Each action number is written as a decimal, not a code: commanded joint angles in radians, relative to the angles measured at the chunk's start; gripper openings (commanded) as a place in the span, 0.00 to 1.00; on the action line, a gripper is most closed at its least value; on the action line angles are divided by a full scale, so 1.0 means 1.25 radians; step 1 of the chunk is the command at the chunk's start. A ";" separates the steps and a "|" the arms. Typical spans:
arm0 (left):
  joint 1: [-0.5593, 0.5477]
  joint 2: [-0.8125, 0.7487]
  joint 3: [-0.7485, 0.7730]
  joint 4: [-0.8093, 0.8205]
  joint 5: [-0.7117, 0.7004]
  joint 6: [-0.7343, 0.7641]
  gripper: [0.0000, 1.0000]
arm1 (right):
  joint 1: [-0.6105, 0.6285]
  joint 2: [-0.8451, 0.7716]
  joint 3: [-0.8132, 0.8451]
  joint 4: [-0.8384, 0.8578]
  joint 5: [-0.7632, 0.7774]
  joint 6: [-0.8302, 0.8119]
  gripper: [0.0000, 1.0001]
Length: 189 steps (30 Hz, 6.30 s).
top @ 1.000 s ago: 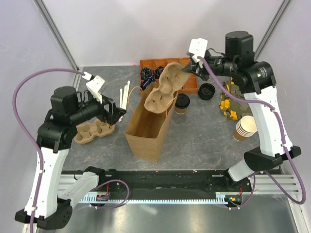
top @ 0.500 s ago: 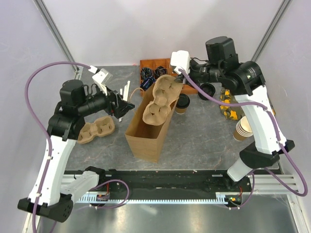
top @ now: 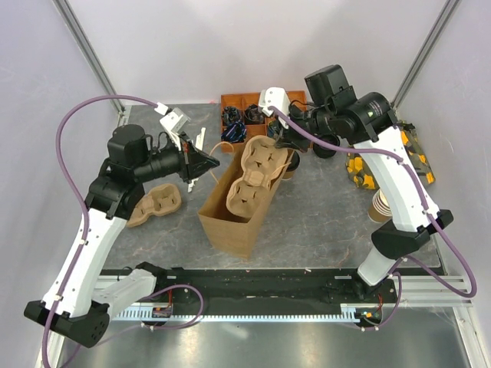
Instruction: Pack the takeout coffee
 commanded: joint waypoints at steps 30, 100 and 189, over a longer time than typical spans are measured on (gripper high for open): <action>-0.311 -0.091 -0.136 0.171 -0.317 -0.141 0.02 | 0.101 -0.253 -0.608 0.392 0.109 0.245 0.00; -0.289 -0.247 -0.218 0.049 -0.329 -0.004 0.38 | 0.155 -0.172 -0.313 0.483 0.195 0.294 0.98; -0.028 0.046 -0.067 0.228 -0.347 -0.016 0.96 | -0.017 -0.129 -0.275 -0.002 0.092 0.514 0.00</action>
